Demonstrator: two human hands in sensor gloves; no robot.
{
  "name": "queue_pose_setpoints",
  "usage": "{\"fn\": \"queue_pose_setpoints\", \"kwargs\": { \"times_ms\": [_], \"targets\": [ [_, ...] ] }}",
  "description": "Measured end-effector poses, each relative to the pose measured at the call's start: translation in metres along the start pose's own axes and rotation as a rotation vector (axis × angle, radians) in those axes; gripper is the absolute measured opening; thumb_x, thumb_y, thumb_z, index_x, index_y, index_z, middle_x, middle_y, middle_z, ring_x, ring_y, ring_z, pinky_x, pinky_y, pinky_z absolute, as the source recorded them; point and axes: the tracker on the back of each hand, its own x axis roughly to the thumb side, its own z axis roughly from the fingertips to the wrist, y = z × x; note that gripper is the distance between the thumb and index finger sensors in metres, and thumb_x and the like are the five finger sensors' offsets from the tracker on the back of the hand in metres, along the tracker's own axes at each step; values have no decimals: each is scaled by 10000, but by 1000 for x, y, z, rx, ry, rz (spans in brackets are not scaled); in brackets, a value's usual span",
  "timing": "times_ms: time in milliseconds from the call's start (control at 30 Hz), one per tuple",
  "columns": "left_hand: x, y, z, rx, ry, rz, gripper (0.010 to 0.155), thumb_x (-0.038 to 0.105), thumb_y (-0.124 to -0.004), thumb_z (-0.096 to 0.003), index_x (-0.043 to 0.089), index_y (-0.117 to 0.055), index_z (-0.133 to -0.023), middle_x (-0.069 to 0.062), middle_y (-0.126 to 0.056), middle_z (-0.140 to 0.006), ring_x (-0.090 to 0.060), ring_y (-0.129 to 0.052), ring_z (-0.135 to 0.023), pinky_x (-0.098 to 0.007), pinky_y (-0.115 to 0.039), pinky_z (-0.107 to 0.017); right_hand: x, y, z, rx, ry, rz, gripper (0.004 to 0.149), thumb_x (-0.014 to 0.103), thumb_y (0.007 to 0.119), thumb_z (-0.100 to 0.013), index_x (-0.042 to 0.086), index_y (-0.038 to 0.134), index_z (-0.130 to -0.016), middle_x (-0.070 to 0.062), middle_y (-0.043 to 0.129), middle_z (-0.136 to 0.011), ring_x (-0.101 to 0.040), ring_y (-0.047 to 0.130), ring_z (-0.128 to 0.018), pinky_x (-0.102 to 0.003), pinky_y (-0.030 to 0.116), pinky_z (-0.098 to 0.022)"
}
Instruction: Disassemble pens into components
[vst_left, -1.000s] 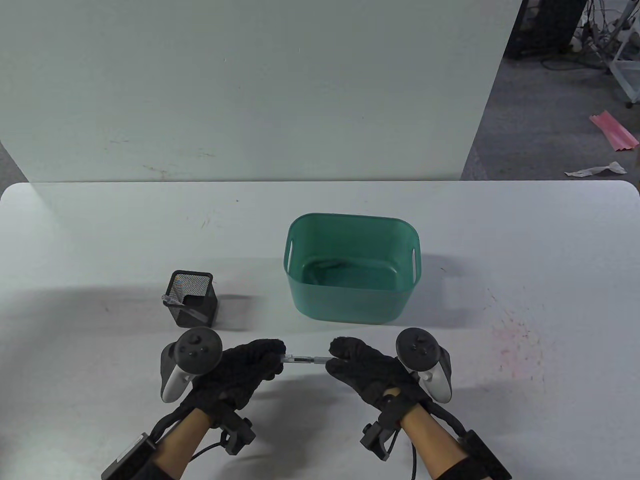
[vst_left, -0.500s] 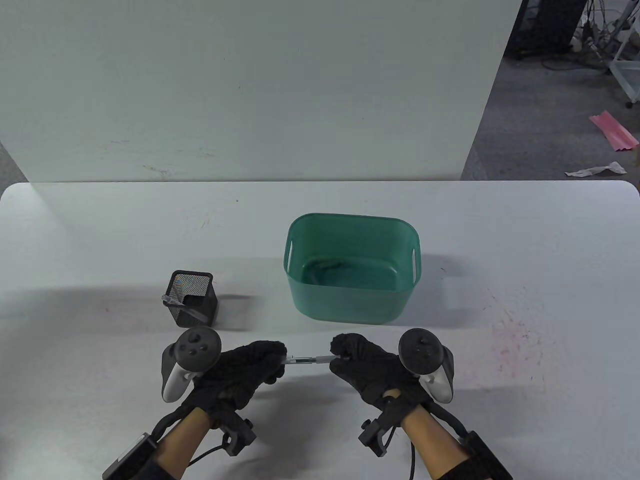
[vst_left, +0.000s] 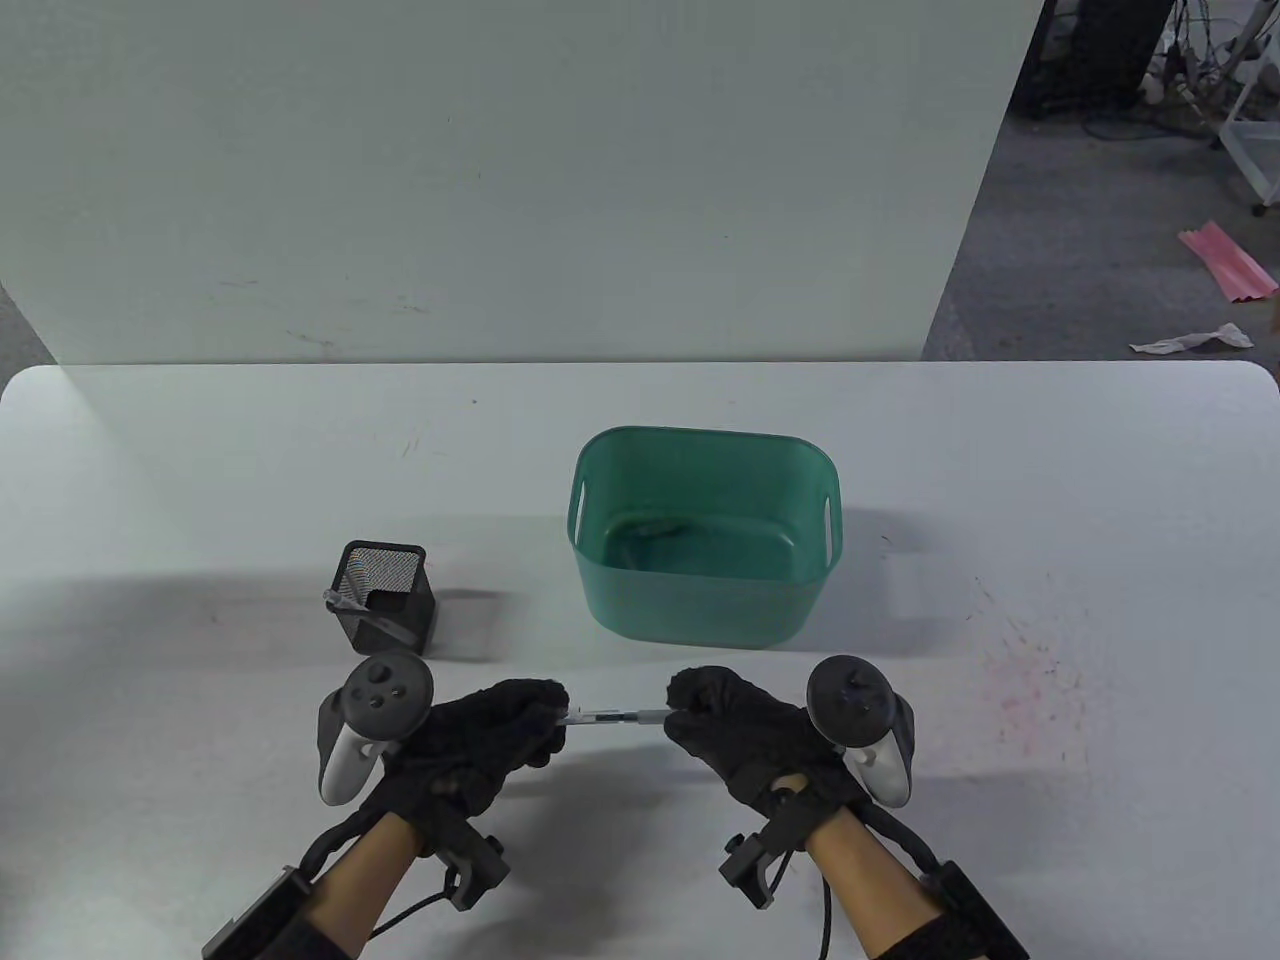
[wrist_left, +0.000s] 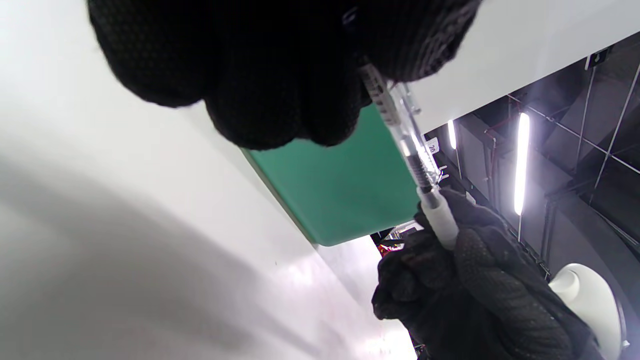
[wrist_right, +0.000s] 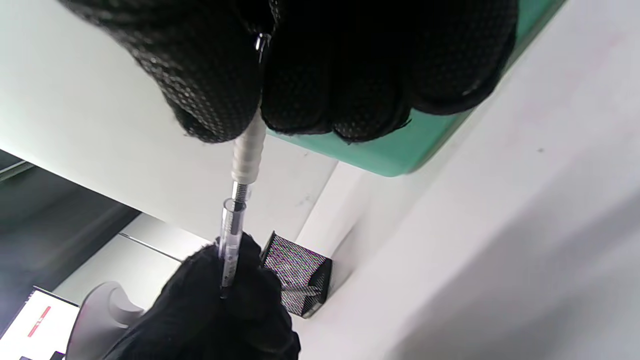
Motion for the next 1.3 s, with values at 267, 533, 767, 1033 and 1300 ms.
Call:
{"fn": "queue_pose_setpoints", "kwargs": {
  "times_ms": [267, 533, 767, 1033, 1300],
  "targets": [
    [-8, 4, -2, -15, 30, 112, 426, 437, -735, -548, 292, -774, -947, -30, -977, -827, -224, -1051, -650, -526, -859, -552, 3, -11, 3, -54, -22, -62, 475, 326, 830, -562, 170, 670, -982, -76, 838, -776, -332, 854, -712, -512, 786, -529],
    [-19, 10, -4, -14, 62, 208, 429, 427, -731, -549, 297, -763, -956, -35, -964, -850, -234, -1040, -676, -533, -850, -563, 11, -26, 5, -100, -54, -66, 475, 336, 825, -566, 160, 676, -981, -78, 847, -767, -331, 862, -702, -511, 791, -521],
    [-20, 8, -6, -58, 58, 263, 429, 422, -727, -552, 304, -756, -964, -35, -954, -870, -240, -1035, -697, -538, -843, -573, 30, -17, 0, -70, -111, -13, 467, 314, 815, -573, 154, 683, -992, -96, 852, -785, -347, 864, -712, -520, 790, -523],
    [-24, 14, -8, -50, 51, 342, 430, 419, -716, -557, 316, -743, -974, -29, -943, -893, -242, -1027, -721, -540, -838, -584, 66, -24, -10, -74, -163, 107, 458, 307, 812, -576, 161, 696, -994, -101, 854, -792, -352, 864, -716, -524, 789, -525],
    [-36, 24, -10, -66, 34, 440, 429, 411, -710, -563, 320, -738, -982, -28, -935, -907, -245, -1019, -739, -548, -830, -595, 85, -37, -19, -136, -144, 57, 432, 291, 795, -584, 173, 717, -993, -113, 859, -803, -361, 866, -723, -530, 786, -528]
  ]
}}
